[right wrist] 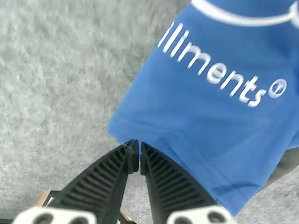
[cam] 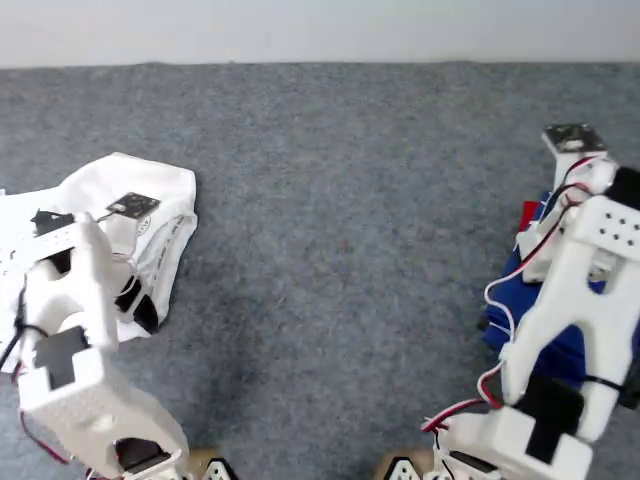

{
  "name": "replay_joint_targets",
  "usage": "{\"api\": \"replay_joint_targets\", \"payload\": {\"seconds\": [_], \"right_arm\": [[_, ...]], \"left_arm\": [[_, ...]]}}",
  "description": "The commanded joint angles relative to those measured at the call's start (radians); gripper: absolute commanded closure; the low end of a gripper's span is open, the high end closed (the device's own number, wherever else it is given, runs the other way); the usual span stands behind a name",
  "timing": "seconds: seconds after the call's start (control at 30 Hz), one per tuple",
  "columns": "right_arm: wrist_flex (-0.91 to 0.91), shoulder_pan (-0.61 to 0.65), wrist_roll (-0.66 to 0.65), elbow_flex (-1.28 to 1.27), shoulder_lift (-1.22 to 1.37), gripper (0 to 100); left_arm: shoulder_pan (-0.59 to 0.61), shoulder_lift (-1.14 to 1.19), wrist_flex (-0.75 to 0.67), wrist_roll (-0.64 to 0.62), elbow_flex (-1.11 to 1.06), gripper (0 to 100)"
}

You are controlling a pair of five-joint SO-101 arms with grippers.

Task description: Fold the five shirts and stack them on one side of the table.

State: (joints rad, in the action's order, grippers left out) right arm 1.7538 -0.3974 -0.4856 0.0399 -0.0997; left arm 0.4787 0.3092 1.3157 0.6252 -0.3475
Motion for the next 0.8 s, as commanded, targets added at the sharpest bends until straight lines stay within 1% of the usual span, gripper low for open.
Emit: {"api": "replay_joint_targets", "payload": {"seconds": [0.0,0.1,0.13,0.23,0.33,0.5,0.63,0.77], "right_arm": [[0.041,0.010,-0.003,-0.029,-0.096,99.0],[0.041,0.007,-0.003,-0.054,-0.137,99.0],[0.041,0.007,-0.003,-0.061,-0.150,99.0],[0.041,0.007,-0.003,-0.077,-0.179,99.0],[0.041,0.007,-0.003,-0.080,-0.197,99.0],[0.039,0.007,-0.005,-0.078,-0.214,99.0],[0.039,0.007,-0.005,-0.078,-0.214,99.0],[0.039,0.007,-0.005,-0.078,-0.213,99.0]], "left_arm": [[-0.037,0.043,-0.097,-0.089,0.030,86],[-0.086,0.029,-0.101,-0.072,0.045,98],[-0.104,0.020,-0.100,-0.069,0.050,99],[-0.183,-0.038,-0.066,-0.098,0.068,99],[-0.296,-0.121,-0.025,-0.184,0.107,99],[-0.528,-0.210,0.031,-0.318,0.225,99],[-0.721,-0.210,0.080,-0.370,0.348,99],[-0.891,-0.209,0.078,-0.420,0.441,99]]}}
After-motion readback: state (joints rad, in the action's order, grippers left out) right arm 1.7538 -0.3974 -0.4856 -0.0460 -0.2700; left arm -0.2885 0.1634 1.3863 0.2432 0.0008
